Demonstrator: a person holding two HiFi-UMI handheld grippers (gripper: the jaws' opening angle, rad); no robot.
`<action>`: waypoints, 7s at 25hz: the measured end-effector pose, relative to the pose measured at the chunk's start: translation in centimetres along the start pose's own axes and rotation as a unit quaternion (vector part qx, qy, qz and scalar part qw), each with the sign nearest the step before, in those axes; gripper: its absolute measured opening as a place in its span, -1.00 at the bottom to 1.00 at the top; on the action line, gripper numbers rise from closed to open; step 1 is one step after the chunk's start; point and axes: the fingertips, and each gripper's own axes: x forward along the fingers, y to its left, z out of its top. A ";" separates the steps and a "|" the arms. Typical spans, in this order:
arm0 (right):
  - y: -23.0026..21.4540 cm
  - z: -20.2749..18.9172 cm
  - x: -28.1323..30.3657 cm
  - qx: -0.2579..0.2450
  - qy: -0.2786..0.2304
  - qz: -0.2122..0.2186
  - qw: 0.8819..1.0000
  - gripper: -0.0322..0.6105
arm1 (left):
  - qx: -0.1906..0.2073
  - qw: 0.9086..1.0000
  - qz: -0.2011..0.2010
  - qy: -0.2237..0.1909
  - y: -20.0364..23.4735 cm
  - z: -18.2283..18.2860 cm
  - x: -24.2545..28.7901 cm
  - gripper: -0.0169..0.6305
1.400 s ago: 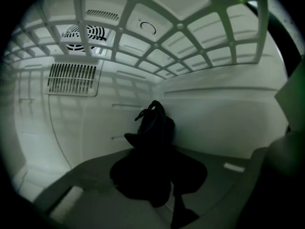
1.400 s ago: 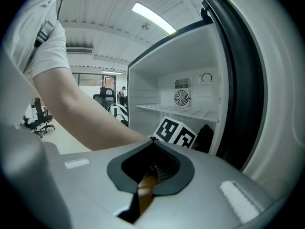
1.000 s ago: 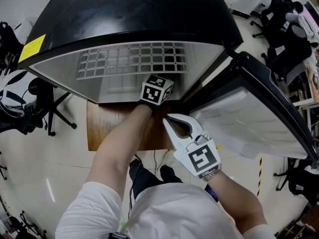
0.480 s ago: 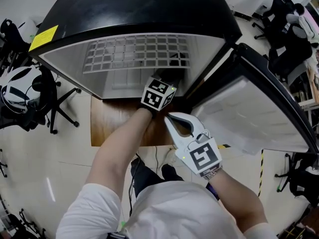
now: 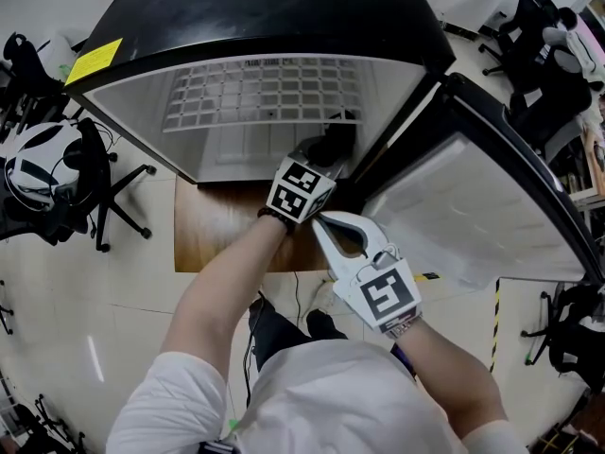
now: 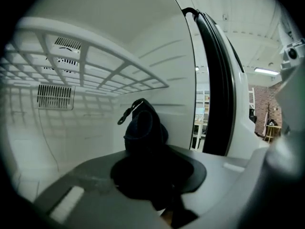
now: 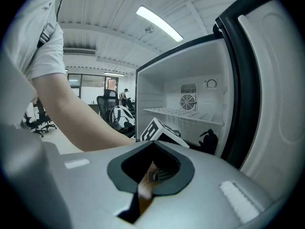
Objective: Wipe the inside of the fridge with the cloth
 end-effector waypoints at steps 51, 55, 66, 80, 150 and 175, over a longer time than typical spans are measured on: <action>-3.6 1.2 -5.6 0.006 -0.014 -0.012 1.000 -0.82 | 0.004 0.994 -0.103 -0.024 -7.1 4.0 -11.3 -0.74; -4.2 1.5 -5.9 0.007 -0.012 -0.021 1.000 -0.59 | 0.005 0.986 -0.162 -0.027 -8.2 5.6 -13.7 -0.74; -2.6 3.2 -6.4 0.033 0.001 0.041 0.999 -0.29 | 0.027 0.942 -0.334 0.016 -11.4 7.7 -18.8 -0.74; 3.2 3.8 -8.6 0.067 0.018 0.176 0.982 -0.29 | 0.014 0.869 -0.491 0.066 -17.3 7.9 -22.0 -0.74; -9.7 14.8 -12.8 -0.006 -0.113 -0.344 0.932 -0.61 | 0.050 0.997 -0.015 0.061 -12.8 2.3 -5.7 -0.40; -11.8 13.2 -16.1 0.000 -0.084 -0.386 0.919 -0.61 | 0.048 0.994 -0.031 0.091 -13.5 0.8 -4.0 -0.70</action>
